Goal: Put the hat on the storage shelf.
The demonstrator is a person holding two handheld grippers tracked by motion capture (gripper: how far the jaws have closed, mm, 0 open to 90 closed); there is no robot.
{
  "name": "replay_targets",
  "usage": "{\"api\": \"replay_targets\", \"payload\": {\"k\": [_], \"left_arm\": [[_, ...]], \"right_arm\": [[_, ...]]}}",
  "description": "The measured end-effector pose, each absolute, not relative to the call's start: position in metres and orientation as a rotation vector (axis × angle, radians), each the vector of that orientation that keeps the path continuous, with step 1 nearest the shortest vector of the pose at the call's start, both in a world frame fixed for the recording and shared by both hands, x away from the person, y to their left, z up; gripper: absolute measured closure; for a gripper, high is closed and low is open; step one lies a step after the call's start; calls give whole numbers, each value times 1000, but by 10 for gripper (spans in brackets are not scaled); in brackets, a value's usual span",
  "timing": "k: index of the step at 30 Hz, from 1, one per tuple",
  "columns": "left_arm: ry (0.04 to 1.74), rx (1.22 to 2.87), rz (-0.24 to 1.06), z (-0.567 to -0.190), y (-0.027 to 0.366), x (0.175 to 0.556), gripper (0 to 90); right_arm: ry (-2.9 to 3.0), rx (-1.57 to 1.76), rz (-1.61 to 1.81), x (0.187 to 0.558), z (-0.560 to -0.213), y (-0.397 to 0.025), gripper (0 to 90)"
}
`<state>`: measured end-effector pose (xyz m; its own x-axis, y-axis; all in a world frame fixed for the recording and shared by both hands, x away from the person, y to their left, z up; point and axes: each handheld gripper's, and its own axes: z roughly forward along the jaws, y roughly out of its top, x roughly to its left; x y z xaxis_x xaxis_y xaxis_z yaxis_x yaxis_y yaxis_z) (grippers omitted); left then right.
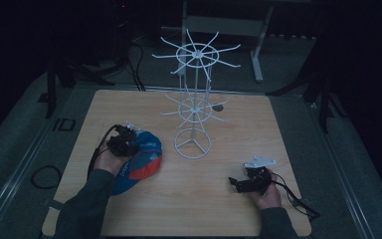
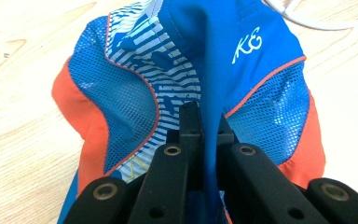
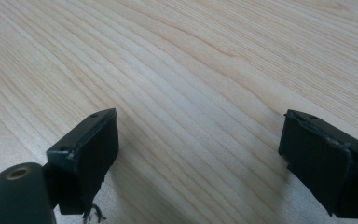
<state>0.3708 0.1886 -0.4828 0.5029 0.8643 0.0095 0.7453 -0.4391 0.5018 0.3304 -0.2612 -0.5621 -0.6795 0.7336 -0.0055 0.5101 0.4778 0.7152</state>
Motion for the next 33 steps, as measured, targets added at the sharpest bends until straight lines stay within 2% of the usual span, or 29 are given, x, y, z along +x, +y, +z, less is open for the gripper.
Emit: {"api": "replay_targets", "payload": {"k": [33], "left_arm": [[1284,2162,355,-452,207,355,900]], "right_arm": [[2418,1053,1015,330,-562,-261,118]]}}
